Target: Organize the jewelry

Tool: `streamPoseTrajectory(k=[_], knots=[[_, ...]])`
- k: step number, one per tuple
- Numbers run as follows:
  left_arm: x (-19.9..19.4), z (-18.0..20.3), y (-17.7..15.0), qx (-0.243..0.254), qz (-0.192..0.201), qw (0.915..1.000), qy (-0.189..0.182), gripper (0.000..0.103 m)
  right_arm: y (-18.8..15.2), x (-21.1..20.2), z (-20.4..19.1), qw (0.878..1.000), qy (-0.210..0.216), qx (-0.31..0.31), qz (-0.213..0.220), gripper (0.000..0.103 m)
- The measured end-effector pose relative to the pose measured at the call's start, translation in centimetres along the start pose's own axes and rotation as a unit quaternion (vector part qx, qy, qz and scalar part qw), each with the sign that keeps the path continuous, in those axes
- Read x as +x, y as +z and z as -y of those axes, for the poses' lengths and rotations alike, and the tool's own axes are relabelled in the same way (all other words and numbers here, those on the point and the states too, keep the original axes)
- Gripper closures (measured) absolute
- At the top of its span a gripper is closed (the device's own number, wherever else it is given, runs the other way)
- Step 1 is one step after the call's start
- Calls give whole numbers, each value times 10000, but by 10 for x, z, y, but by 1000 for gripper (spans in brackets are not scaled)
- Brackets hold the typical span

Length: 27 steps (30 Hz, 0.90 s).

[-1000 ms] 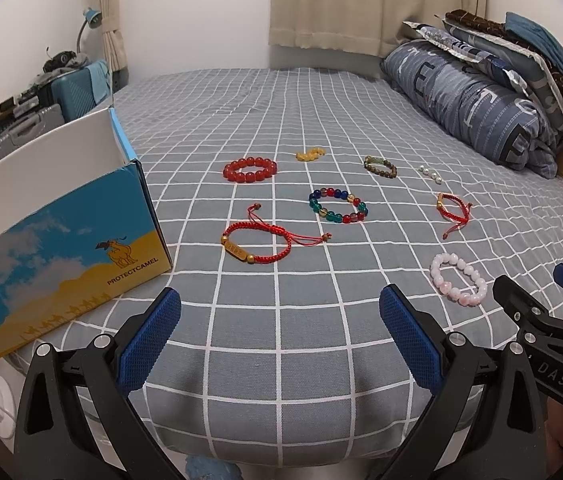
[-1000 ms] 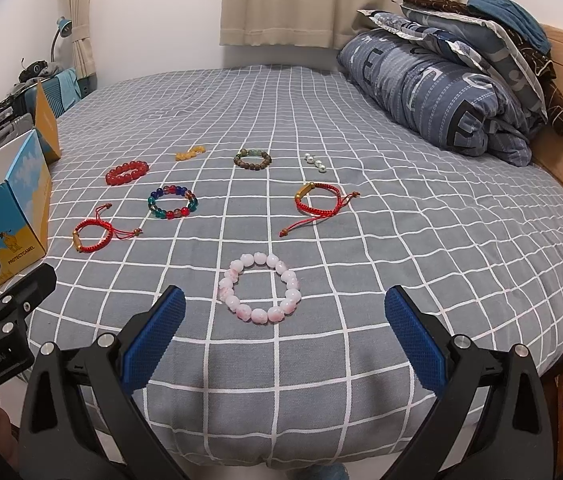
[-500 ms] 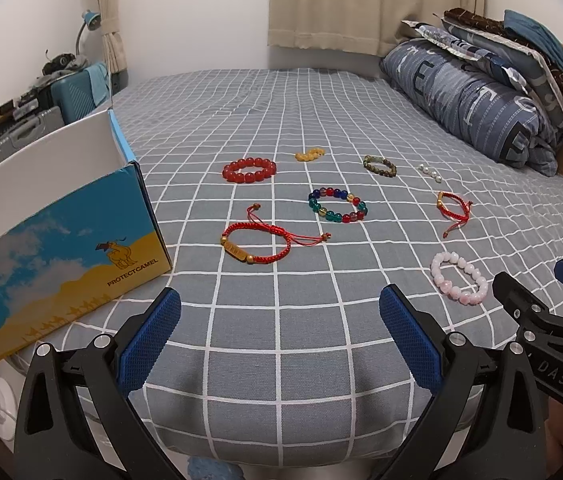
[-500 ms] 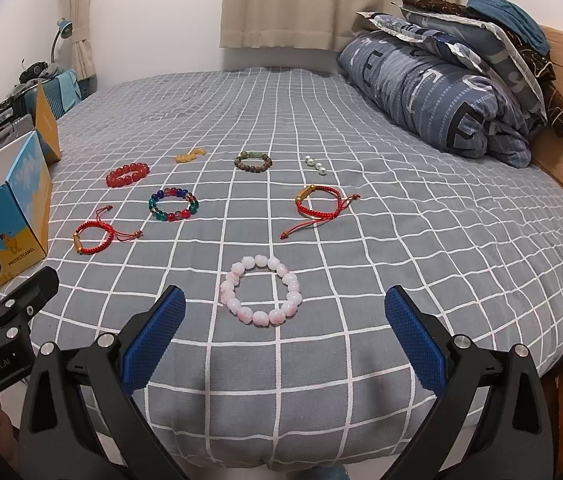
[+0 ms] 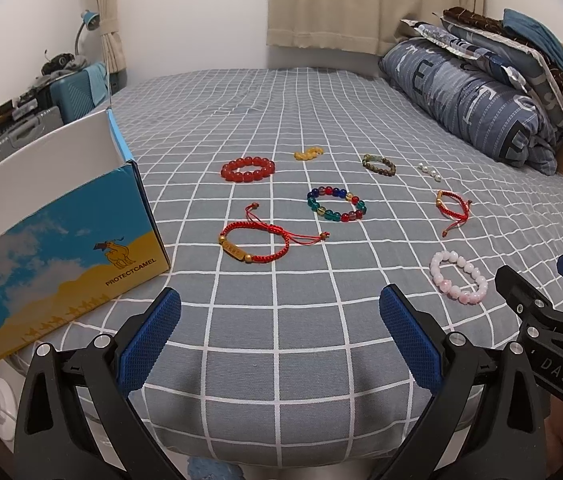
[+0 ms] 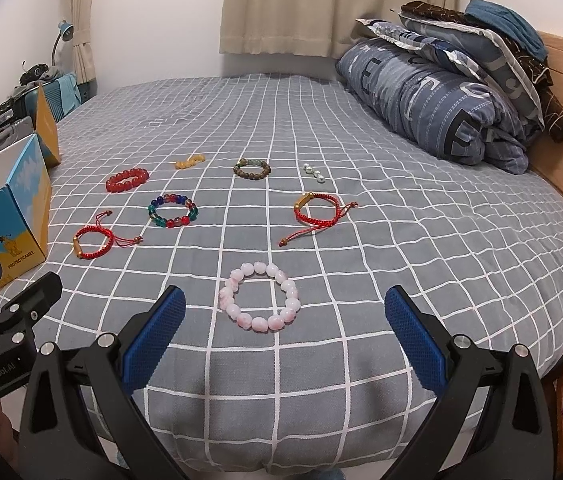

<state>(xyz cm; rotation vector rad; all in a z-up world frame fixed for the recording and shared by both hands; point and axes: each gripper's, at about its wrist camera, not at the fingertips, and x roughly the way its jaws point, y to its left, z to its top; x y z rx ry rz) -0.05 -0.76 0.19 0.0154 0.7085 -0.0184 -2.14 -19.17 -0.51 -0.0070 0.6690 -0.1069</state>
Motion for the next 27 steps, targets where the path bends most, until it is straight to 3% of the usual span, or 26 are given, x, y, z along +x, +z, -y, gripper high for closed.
streamPoseTrajectory(k=[27], knots=[[2, 5, 3, -26, -56, 10000, -40, 6, 8, -3, 4, 10000, 35, 42, 54, 7]])
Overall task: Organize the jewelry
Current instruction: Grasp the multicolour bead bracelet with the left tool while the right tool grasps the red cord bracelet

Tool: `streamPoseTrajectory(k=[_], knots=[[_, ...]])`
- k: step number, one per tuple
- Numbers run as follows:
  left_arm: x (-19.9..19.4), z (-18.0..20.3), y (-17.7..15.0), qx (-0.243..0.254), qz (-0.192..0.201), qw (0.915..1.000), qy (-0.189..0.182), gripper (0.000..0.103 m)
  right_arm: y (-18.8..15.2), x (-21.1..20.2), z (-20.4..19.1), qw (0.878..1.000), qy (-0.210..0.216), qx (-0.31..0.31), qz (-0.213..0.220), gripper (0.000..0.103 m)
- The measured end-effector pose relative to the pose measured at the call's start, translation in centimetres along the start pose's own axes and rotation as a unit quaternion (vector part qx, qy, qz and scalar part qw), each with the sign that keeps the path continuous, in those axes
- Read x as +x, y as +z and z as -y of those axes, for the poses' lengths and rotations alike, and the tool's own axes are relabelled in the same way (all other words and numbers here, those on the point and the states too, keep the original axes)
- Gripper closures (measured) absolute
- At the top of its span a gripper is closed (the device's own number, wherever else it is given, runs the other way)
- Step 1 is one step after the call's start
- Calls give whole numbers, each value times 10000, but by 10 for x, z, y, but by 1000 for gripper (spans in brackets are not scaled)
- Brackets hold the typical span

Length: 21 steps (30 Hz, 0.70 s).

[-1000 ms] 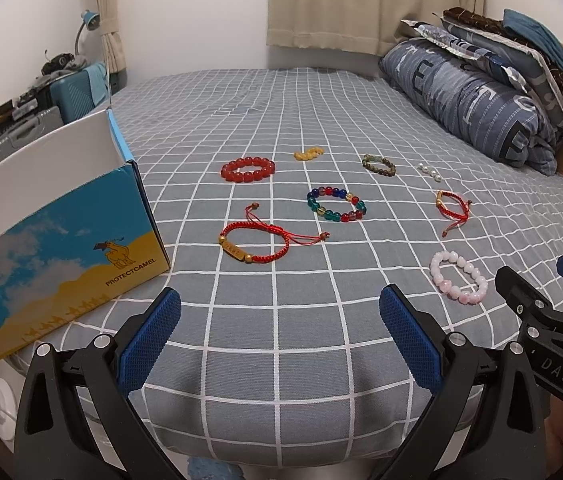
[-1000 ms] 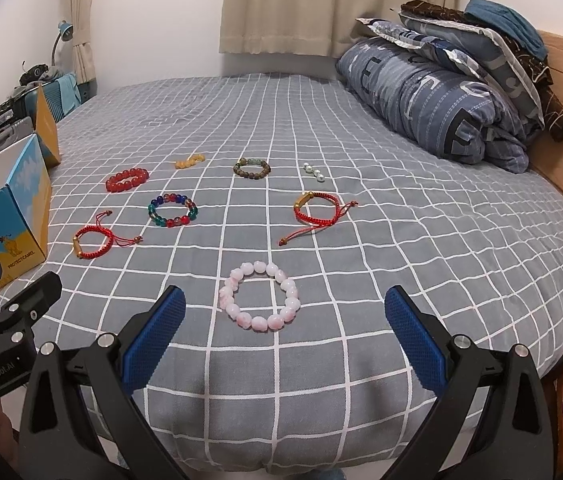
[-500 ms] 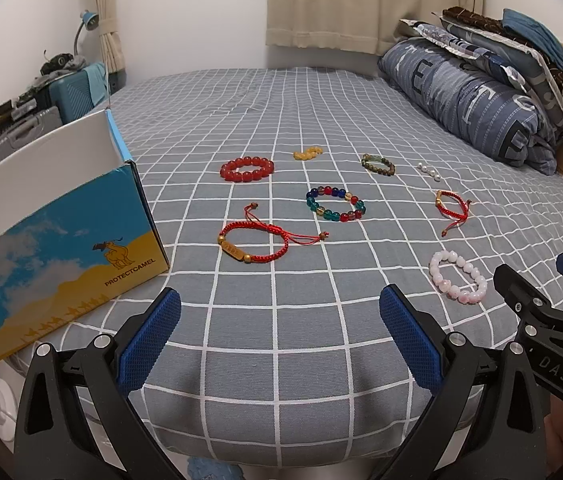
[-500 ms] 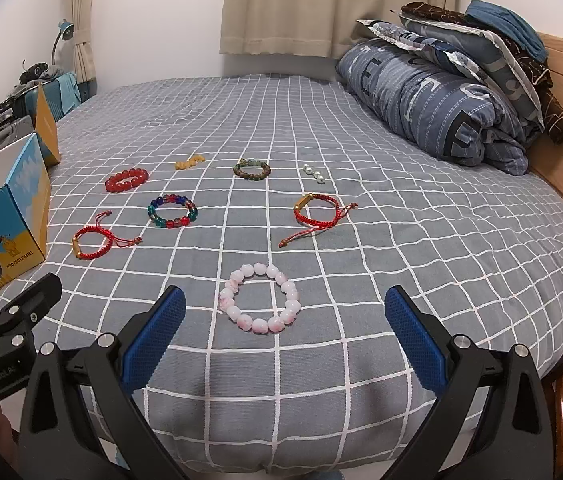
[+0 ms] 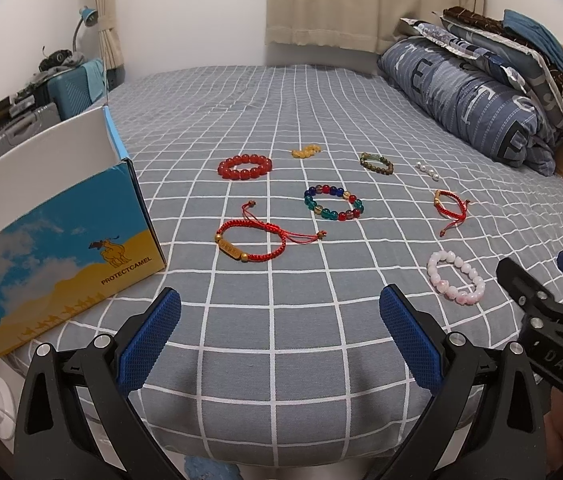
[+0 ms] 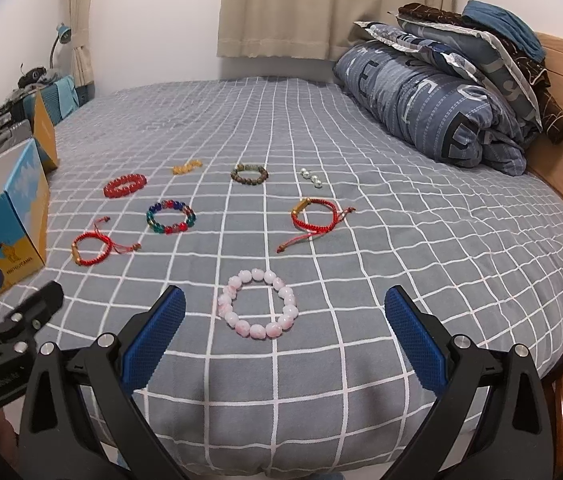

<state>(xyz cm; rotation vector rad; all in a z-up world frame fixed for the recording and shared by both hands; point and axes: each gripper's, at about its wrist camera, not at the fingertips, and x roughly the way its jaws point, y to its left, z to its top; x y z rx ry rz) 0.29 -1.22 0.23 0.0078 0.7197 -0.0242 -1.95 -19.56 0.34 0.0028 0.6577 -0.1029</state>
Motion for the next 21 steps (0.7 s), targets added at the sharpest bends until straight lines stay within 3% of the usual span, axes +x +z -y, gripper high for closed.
streamPoseTrajectory(k=[4, 11, 15, 21], knots=[[-2, 1, 13, -5, 19, 10000, 36, 6, 16, -5, 6, 10000, -36, -36, 35, 7], [4, 14, 66, 163, 122, 9997, 153, 6, 72, -6, 23, 9998, -179, -17, 100, 7], [27, 24, 96, 242, -27, 9997, 98, 6, 104, 21, 25, 9996, -241, -129, -117, 7], [77, 41, 122, 434, -275, 9987, -61, 6, 122, 79, 27, 9980, -318, -107, -534, 7]])
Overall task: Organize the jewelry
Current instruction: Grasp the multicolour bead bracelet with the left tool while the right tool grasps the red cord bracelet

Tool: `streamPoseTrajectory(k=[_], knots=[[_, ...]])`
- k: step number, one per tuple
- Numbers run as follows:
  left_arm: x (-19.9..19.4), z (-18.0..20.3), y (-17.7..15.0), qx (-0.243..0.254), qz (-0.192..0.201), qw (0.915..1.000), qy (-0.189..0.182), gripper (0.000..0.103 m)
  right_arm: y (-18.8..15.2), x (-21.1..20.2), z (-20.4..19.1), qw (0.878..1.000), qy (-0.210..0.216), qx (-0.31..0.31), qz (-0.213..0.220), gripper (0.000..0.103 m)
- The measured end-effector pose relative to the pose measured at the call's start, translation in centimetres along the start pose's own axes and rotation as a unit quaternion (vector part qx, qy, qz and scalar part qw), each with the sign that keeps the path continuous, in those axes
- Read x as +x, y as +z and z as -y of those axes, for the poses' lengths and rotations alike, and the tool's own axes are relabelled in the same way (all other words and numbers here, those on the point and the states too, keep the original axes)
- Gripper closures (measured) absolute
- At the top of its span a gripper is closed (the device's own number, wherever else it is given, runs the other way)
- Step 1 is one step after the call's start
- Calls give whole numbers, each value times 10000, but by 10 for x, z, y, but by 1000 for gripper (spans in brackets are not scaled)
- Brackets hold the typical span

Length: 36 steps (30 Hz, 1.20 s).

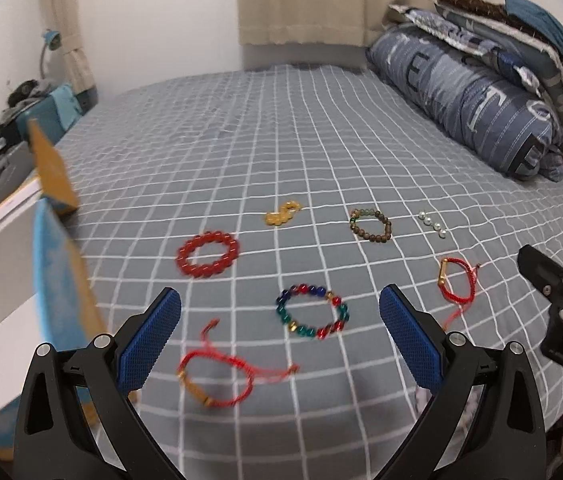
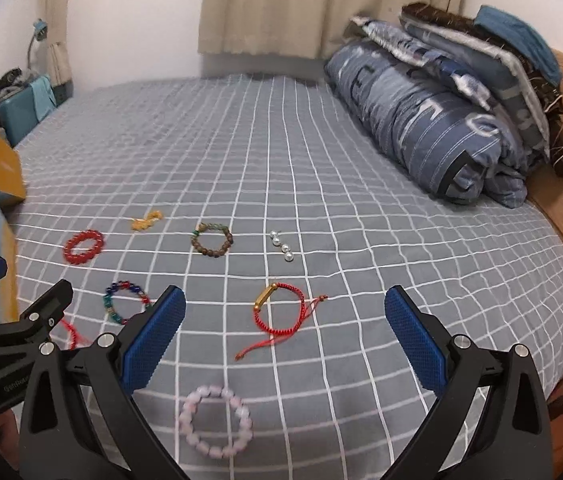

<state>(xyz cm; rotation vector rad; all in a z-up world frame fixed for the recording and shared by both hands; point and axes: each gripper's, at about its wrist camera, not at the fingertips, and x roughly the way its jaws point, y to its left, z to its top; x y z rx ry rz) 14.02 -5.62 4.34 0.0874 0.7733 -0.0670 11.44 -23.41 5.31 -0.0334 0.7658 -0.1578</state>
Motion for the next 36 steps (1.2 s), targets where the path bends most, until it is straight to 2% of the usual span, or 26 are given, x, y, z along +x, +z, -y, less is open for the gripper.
streamPoseTrajectory(k=[6, 12, 16, 20, 24, 29, 31, 32, 35, 36], knots=[[60, 3, 5, -49, -472, 9985, -258, 6, 1, 62, -4, 9986, 83, 55, -514, 7], [102, 4, 1, 4, -798, 9964, -286, 6, -2, 107, -7, 9957, 163, 62, -914, 7], [121, 5, -4, -12, -1142, 9927, -385, 6, -6, 138, -5, 9910, 276, 151, -1303, 7], [132, 6, -9, -6, -1381, 9892, -486, 6, -6, 152, 2, 9870, 374, 418, -1507, 7], [135, 6, -12, 63, -1470, 9879, -493, 6, -5, 162, 2, 9830, 462, 529, -1697, 8], [136, 0, -14, 38, -1565, 9869, -388, 20, -7, 164, -5, 9807, 448, 528, -1830, 14], [134, -1, -15, 29, -1595, 9864, -387, 33, -8, 165, -4, 9798, 438, 629, -1847, 17], [133, -1, -13, 15, -1621, 9860, -399, 36, -8, 165, -3, 9790, 425, 674, -1876, 19], [131, -4, -13, 21, -1650, 9854, -423, 50, -5, 163, 1, 9771, 392, 805, -1930, 34], [131, -6, -14, 16, -1656, 9852, -437, 55, -4, 162, 1, 9767, 376, 854, -1932, 43]])
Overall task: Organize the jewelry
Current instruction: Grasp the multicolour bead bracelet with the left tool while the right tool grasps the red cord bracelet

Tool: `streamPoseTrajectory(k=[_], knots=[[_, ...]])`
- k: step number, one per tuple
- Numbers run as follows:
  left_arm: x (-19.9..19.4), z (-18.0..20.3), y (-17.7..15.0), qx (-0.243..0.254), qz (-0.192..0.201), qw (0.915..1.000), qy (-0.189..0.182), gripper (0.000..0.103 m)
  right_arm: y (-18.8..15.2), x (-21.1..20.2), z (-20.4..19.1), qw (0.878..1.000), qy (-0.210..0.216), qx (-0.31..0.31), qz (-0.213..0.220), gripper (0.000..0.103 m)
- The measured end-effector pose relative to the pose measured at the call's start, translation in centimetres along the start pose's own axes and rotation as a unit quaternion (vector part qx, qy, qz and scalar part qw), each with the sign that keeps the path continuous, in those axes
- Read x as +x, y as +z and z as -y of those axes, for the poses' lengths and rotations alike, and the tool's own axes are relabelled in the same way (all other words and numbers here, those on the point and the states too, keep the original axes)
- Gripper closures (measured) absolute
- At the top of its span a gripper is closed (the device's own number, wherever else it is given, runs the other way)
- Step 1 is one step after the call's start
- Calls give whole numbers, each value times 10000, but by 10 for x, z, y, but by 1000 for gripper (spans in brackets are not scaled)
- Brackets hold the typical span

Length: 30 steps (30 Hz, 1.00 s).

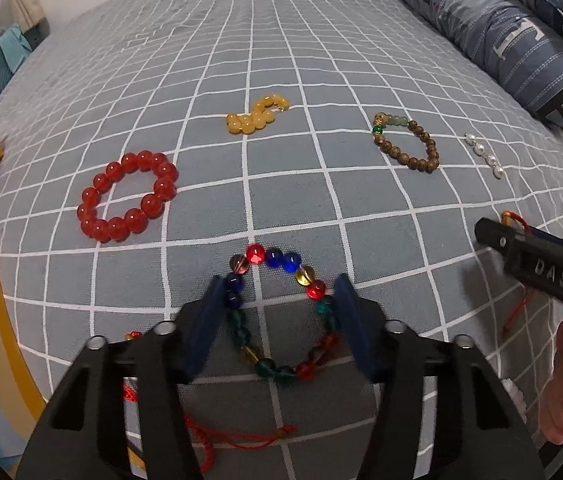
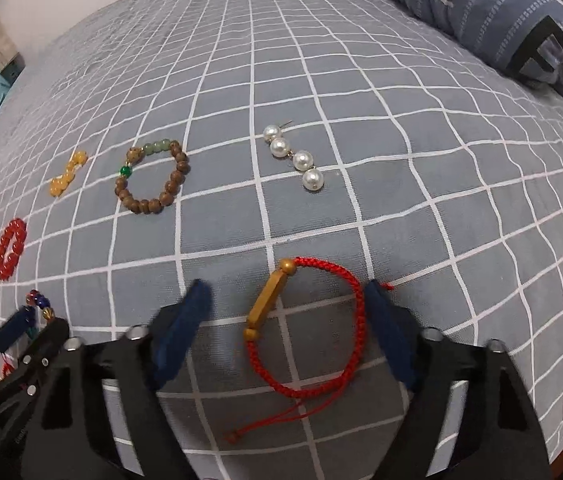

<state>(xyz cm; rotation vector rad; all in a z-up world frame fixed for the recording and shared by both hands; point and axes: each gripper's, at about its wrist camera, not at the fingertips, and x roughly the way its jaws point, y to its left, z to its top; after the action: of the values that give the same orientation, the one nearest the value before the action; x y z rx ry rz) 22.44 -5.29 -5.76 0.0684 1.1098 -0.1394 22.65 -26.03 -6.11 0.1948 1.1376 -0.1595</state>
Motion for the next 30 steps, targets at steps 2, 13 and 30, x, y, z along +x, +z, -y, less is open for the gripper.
streamPoseTrajectory(k=[2, 13, 30], knots=[[-2, -1, 0, -14, 4, 10000, -19, 65, 0, -1, -1, 10000, -49, 21, -5, 57], [-10, -9, -4, -134, 72, 9994, -313, 84, 2, -5, 0, 9998, -106, 128, 122, 94], [-43, -16, -4, -78, 789, 9966, -206, 90, 0, -34, -2, 9978, 36, -3, 662, 94]])
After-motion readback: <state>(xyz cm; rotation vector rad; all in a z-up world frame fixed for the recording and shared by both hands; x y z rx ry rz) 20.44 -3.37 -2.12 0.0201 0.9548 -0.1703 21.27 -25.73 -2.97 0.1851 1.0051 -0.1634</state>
